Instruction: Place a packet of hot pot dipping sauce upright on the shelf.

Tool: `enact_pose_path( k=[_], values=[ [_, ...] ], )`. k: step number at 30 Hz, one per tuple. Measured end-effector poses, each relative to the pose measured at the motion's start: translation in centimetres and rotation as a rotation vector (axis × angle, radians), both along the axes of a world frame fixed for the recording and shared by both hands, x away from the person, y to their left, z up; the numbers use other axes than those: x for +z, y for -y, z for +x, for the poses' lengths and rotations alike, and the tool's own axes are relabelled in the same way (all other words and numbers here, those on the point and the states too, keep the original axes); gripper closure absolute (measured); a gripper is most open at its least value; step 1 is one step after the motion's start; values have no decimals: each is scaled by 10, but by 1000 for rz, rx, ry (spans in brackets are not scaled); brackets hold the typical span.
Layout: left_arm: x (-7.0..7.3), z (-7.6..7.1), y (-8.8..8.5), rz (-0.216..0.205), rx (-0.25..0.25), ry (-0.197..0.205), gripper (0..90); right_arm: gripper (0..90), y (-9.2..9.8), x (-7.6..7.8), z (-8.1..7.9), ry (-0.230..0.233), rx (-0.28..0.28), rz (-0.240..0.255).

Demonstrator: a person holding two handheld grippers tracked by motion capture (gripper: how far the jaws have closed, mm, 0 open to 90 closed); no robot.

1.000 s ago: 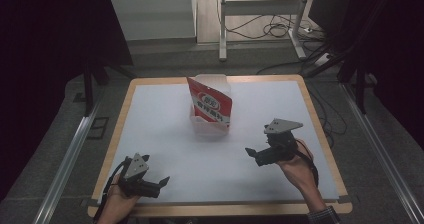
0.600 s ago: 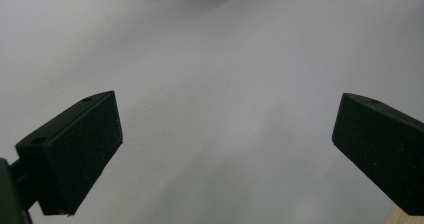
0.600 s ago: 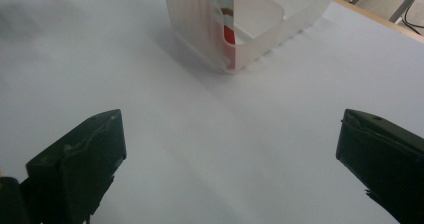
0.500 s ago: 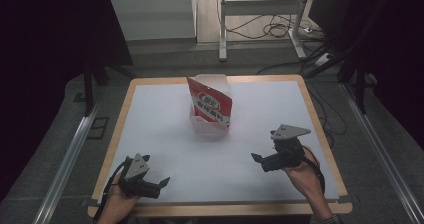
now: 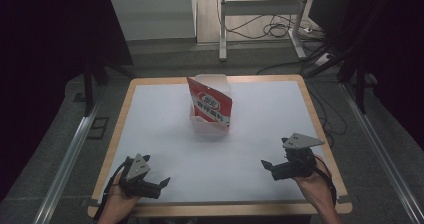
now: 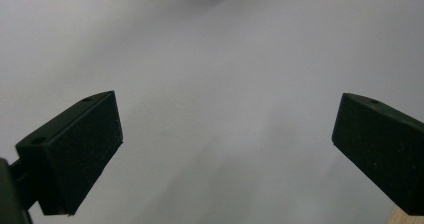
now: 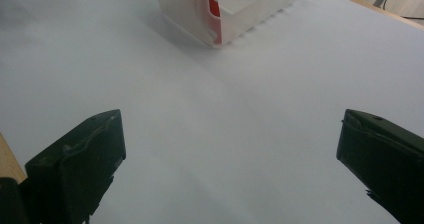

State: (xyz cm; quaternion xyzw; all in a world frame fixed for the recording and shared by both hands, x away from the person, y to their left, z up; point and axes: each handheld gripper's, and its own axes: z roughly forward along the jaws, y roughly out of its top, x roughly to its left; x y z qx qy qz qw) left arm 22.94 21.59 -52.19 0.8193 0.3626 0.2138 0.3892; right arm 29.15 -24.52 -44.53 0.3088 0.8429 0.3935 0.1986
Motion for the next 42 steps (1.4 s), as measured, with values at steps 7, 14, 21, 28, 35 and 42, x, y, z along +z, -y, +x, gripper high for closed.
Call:
enact_pose_path(
  k=[7,14,21,28,35,42],
  values=[
    [0,0,0,5,0,1,0,0,9,-2,-9,10,-25,-3],
    [0,0,1,8,1,1,0,0,18,-6,-15,20,-49,-7],
    [0,0,2,16,-3,4,0,0,29,-12,-22,18,-83,6],
    [0,0,2,17,-4,3,0,0,42,-17,-30,29,-113,0],
    [0,0,2,21,-4,2,0,0,59,-22,-38,33,-156,3],
    [-1,0,3,26,-8,2,1,0,71,-29,-44,30,-187,-5]
  ],
)
